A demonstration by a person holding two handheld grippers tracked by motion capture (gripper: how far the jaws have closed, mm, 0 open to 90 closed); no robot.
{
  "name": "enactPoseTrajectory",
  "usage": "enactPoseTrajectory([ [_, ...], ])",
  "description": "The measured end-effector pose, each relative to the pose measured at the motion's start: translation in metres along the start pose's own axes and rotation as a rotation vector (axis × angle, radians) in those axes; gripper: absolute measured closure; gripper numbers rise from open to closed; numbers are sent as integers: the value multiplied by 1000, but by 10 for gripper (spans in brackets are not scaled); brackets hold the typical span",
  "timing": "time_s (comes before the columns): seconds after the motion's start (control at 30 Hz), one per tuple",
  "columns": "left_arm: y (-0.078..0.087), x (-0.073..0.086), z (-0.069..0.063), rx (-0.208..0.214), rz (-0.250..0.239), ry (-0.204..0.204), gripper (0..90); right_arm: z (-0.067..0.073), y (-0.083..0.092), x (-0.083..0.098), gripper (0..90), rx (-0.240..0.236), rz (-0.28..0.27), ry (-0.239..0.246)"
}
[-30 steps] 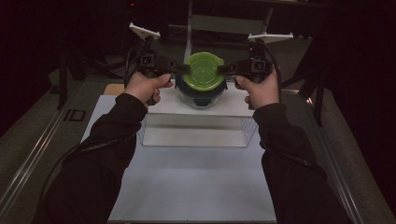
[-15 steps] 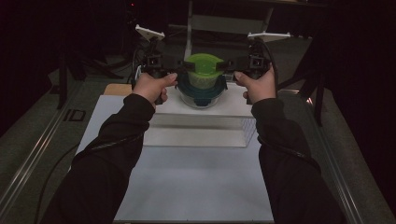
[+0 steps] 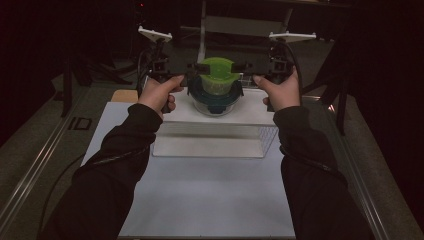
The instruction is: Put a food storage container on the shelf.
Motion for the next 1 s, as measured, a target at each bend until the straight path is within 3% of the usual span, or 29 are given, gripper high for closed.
enactPoseTrajectory([
  [0.07,3,3,-2,8,-9,-24,175,1,2,1,301,-4,-6,16],
  [0.13,5,8,-4,1,-28,-62,124,5,6,3,229,-38,-11,37],
  [0.23,8,16,-5,20,-37,-113,5,7,11,8,213,-39,-27,64],
  [0.4,12,34,-9,62,-45,-177,4,10,19,21,214,-28,-32,123],
  [0.43,12,34,-9,62,-45,-177,4,10,20,24,216,-27,-36,129],
  [0.47,14,44,-11,56,-34,-208,4,10,20,24,216,-27,-36,129],
  [0.53,15,54,-12,56,-25,-223,4,10,24,35,216,-24,-46,158],
  [0.83,21,86,-10,59,-54,-294,4,8,30,73,200,-56,-46,196],
  [1.0,24,105,-12,47,-64,-354,4,8,28,95,191,-81,-44,217],
])
Point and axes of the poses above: each handheld gripper's, and its own axes: y roughly backward along the jaws, x roughly out of its underside, z roughly to its left, the point moved 6 cm from there along -y, roughly forward along the jaws, and after that the axes turned 3 degrees about y, right-handed, at the moved point
